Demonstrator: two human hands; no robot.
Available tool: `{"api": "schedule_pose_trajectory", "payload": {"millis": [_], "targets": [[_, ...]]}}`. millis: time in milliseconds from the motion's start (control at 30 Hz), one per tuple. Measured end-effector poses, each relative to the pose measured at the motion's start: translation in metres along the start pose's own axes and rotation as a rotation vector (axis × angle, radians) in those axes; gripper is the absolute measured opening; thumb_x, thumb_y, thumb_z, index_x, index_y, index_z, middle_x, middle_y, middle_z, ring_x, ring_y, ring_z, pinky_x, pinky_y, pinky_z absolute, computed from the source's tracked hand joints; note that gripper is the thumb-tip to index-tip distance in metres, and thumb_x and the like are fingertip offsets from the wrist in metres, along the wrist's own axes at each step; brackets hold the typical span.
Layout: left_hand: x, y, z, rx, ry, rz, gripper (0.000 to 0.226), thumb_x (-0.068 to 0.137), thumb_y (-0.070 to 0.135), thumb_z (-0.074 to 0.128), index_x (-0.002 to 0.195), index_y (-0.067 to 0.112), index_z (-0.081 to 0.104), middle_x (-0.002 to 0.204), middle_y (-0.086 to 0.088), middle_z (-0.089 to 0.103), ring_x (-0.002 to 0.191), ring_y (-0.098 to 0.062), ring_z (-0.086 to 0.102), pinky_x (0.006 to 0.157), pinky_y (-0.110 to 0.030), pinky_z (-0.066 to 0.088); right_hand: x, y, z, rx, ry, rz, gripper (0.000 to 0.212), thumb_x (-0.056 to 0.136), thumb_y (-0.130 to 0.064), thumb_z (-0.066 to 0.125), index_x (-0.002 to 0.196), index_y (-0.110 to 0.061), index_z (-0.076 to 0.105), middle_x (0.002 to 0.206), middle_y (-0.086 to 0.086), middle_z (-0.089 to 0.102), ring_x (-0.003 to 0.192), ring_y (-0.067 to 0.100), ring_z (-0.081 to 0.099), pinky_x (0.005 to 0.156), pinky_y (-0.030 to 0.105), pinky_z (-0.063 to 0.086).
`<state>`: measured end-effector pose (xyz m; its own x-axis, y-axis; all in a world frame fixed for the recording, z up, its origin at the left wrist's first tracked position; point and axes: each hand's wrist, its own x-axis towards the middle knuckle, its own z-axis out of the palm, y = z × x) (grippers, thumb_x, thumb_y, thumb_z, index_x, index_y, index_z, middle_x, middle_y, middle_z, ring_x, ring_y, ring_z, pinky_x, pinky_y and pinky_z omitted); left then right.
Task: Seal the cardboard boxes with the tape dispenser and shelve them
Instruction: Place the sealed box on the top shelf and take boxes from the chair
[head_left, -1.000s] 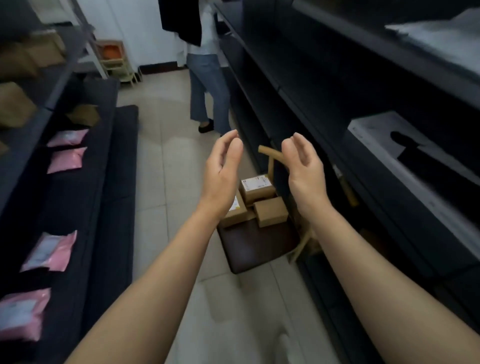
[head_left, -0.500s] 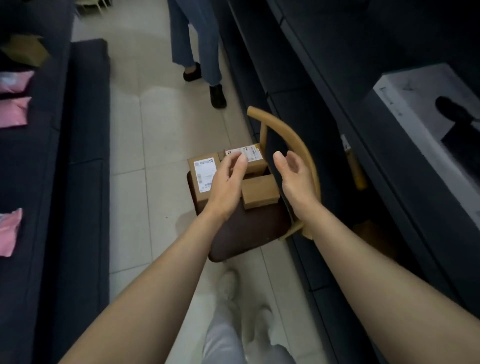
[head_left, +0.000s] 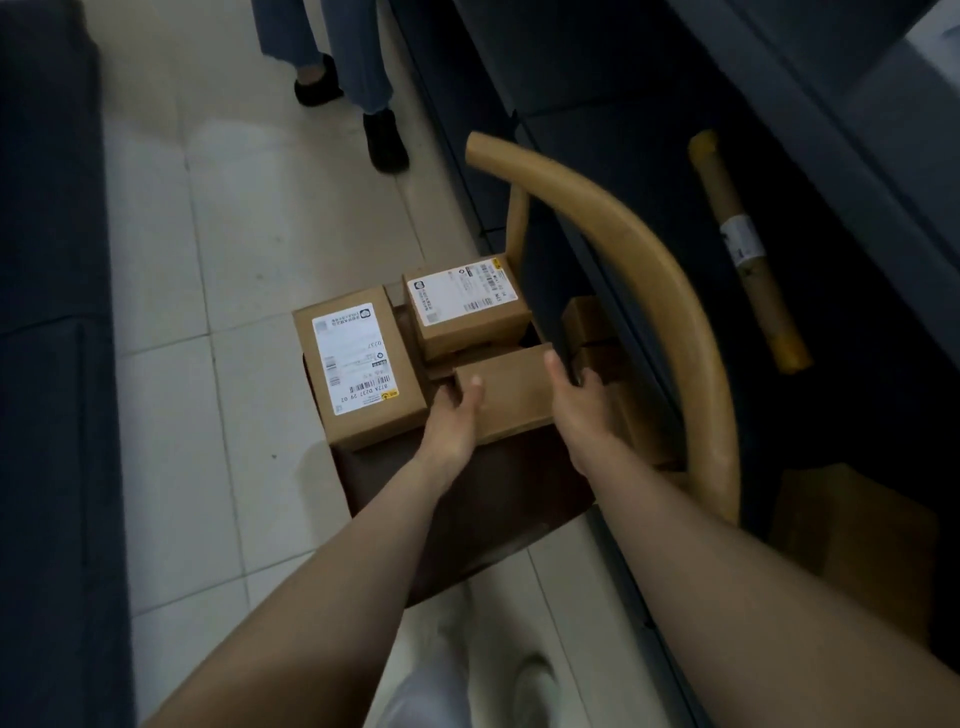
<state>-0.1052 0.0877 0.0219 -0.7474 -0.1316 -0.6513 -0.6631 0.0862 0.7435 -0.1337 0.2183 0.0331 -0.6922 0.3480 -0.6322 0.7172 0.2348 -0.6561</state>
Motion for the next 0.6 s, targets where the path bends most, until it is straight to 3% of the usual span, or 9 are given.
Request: {"api": "schedule_pose_trajectory", "payload": {"millis": [100,233,400,600], "targets": [[0.023,-0.015,0.006,-0.083,-0.044,-0.152,0.083,0.086,0.069,0.04,0.148,0.016,0.031,0.146,0.0,0.044,0.131,-0.02,0.043,0.114,-0.034,0.027,0.021,0.012,0.005,-0.02,-0.065,0.057,0.082,0.087,-0.066,0.045,0.152,-0.022,0.019,0.155,0.008,0.028,0.139,0.031,0.031,0.113,0.048,0.028],[0.031,-0.017,0.006,-0.111,-0.074,-0.16,0.056,0.095,0.059,0.034,0.129,0.018,0.054,0.121,0.002,0.06,0.108,-0.016,0.055,0.101,-0.032,0.038,0.029,0.02,0.004,0.017,-0.117,0.064,0.073,0.09,-0.063,0.045,0.147,-0.02,0.033,0.146,0.008,0.042,0.13,0.028,0.042,0.103,0.039,0.035],[0.0,0.001,0.008,-0.065,-0.069,-0.098,0.06,0.095,0.059,0.034,0.131,0.016,0.054,0.124,-0.002,0.062,0.109,-0.017,0.057,0.104,-0.036,0.041,0.0,0.008,-0.008,0.062,-0.018,0.013,0.06,0.092,-0.057,0.047,0.137,-0.018,0.045,0.125,0.004,0.054,0.106,0.023,0.052,0.086,0.035,0.04],[-0.069,0.058,-0.008,-0.088,0.019,0.024,0.057,0.097,0.055,0.035,0.133,0.013,0.051,0.113,0.003,0.058,0.1,-0.013,0.054,0.089,-0.028,0.041,-0.07,-0.035,-0.031,-0.004,0.092,-0.19,0.063,0.089,-0.06,0.047,0.138,-0.02,0.043,0.132,0.005,0.051,0.113,0.024,0.053,0.086,0.036,0.044]]}}
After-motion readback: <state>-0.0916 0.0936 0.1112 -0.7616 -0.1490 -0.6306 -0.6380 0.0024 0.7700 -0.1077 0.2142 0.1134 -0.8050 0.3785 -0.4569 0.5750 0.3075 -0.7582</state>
